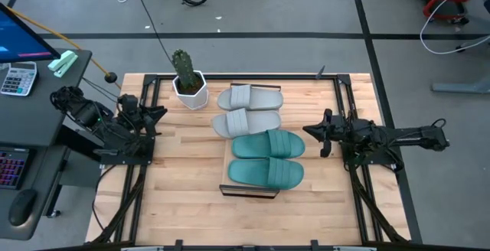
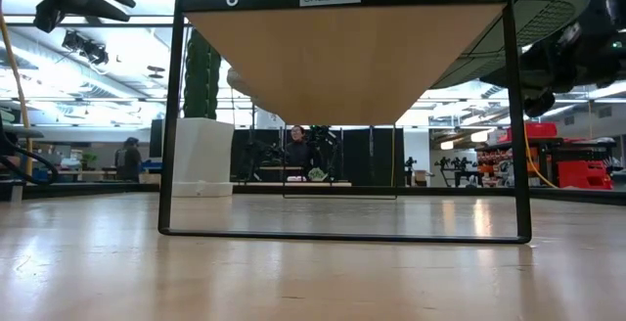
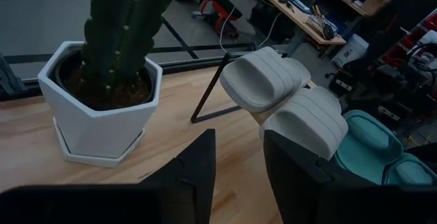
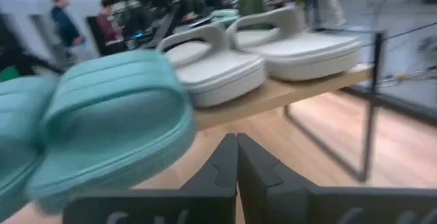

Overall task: Pick and place slides into the shelf
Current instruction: Return to Home Position

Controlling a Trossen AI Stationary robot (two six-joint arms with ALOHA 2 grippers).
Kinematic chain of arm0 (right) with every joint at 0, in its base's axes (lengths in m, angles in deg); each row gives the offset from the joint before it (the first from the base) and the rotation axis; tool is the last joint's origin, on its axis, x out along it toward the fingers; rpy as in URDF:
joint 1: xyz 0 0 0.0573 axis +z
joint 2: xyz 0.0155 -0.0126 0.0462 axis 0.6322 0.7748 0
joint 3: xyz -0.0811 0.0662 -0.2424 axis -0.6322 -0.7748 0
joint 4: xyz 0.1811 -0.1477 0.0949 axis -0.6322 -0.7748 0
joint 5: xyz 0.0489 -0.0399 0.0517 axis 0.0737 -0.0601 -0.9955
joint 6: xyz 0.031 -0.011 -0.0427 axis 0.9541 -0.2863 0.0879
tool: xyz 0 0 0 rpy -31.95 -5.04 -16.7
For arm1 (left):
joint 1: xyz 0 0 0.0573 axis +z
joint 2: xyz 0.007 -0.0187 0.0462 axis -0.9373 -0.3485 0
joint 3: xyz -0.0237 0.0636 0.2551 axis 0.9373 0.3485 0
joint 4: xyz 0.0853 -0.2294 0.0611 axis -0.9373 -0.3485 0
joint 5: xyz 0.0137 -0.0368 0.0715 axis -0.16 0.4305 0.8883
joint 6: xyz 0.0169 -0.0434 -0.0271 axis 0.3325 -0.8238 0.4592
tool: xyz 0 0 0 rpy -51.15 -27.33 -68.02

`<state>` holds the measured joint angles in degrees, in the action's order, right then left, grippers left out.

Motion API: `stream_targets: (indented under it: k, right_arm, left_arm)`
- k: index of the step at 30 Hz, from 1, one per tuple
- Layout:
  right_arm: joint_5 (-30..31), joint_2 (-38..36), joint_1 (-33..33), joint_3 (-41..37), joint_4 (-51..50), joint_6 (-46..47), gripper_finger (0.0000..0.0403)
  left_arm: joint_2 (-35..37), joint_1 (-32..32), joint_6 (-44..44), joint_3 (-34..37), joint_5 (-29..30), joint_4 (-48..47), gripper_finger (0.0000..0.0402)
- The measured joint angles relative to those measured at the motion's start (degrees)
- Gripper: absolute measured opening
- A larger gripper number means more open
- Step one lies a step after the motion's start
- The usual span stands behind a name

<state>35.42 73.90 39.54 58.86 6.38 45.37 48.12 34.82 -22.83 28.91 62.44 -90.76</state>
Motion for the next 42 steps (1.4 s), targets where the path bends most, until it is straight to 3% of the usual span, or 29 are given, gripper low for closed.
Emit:
stream_targets:
  k: [5,13,27,35,42]
  right_arm:
    - [-4.33,0.59,-0.61,-0.02,-0.63,-4.99,0.0006]
    - [-4.38,1.91,-0.61,-0.02,-0.77,-16.09,0.0006]
    - [-4.14,1.93,-0.58,1.07,-1.58,-16.8,0.0018]
    - [-4.19,1.92,-0.58,1.25,-1.31,-16.77,0.0019]
    - [-4.33,1.93,-0.58,1.29,-1.18,-16.68,0.0018]
  left_arm:
    - [0.0,0.0,0.4,0.0,-0.01,0.0,0.0126]
    - [0.0,0.0,0.44,0.0,-0.02,-0.02,0.0134]
    - [0.0,0.0,-2.0,0.0,0.21,1.23,0.0121]
    - [0.0,-0.15,18.83,0.0,6.17,16.0,0.0115]
    - [-2.42,-0.15,35.15,0.0,1.24,29.04,0.011]
